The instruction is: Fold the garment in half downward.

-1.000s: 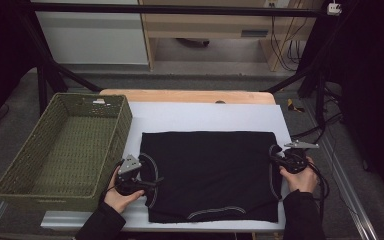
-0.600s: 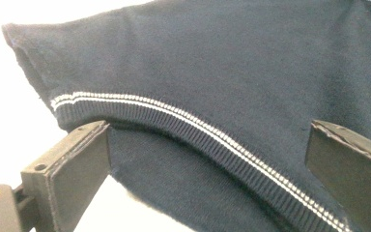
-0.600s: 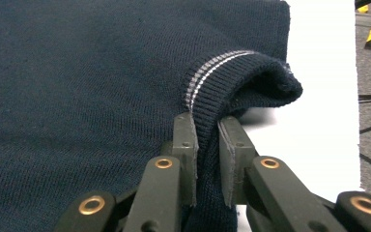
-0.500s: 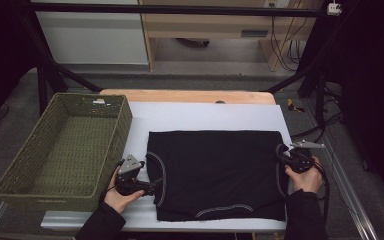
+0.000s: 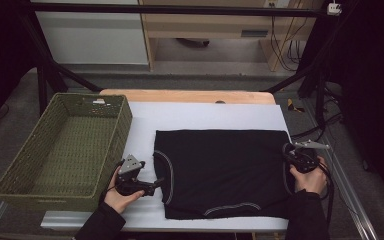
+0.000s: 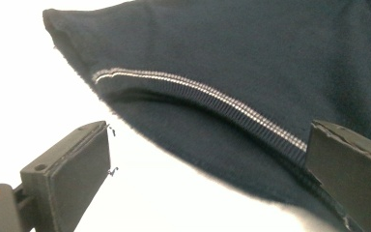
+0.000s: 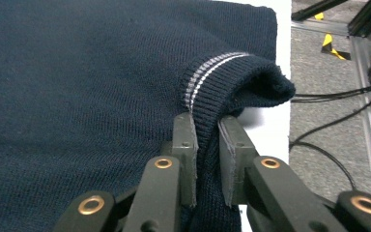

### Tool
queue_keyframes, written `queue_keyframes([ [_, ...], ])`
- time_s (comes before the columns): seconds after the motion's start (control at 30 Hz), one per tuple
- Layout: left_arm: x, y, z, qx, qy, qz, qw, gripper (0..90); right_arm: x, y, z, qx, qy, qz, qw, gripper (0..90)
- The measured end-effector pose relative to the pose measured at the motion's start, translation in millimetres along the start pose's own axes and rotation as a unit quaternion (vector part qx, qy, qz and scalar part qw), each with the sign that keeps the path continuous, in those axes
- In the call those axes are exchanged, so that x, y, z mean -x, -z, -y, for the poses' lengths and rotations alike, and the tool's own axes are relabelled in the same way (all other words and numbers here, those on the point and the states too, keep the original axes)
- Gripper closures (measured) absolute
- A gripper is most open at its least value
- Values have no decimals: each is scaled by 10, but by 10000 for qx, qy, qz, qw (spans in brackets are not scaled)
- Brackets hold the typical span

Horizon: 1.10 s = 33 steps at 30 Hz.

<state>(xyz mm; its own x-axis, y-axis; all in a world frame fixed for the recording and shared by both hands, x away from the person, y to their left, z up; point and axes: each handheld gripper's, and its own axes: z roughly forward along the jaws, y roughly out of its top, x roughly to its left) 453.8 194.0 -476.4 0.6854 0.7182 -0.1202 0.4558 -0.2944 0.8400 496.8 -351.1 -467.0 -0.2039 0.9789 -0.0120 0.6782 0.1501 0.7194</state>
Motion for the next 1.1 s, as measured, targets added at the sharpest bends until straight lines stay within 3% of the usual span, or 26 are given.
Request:
queue_keyframes([
  [0.2, 4, -1, -3, -5, -4, 15, 10000, 20, 2, -33, 28, 56, 53, -91, 9999, 751],
  [0.3, 7, -1, -5, -5, -4, 24, 10000, 19, 9, -34, 49, 145, 190, -104, 9997, 608],
  [0.47, 20, -6, -12, -23, -6, 71, 10000, 19, -35, 56, 4, 354, 141, 77, 9992, 341],
  [0.57, 25, -4, -22, -37, -28, 79, 10000, 19, -101, 118, -51, 521, 118, -2, 9986, 237],
  [0.67, 43, -7, -43, -49, -33, 73, 10000, 18, -224, 170, -127, 738, 142, -420, 9963, 163],
  [0.77, 60, -12, -64, -64, -33, 103, 9999, 18, -379, 198, -188, 928, 90, -931, 9913, 136],
  [0.8, 63, -14, -69, -75, -27, 102, 9999, 17, -451, 201, -214, 989, 68, -1186, 9880, 126],
  [0.9, 65, -22, -96, -136, -2, 98, 9999, 17, -618, 200, -255, 1145, 81, -1656, 9795, 115],
  [1.03, 62, -19, -126, -127, 42, 52, 9999, 17, -789, 187, -267, 1197, 74, -1996, 9725, 93],
  [1.1, 57, -14, -144, -98, 67, 57, 9999, 17, -856, 189, -258, 1212, 134, -2070, 9707, 87],
])
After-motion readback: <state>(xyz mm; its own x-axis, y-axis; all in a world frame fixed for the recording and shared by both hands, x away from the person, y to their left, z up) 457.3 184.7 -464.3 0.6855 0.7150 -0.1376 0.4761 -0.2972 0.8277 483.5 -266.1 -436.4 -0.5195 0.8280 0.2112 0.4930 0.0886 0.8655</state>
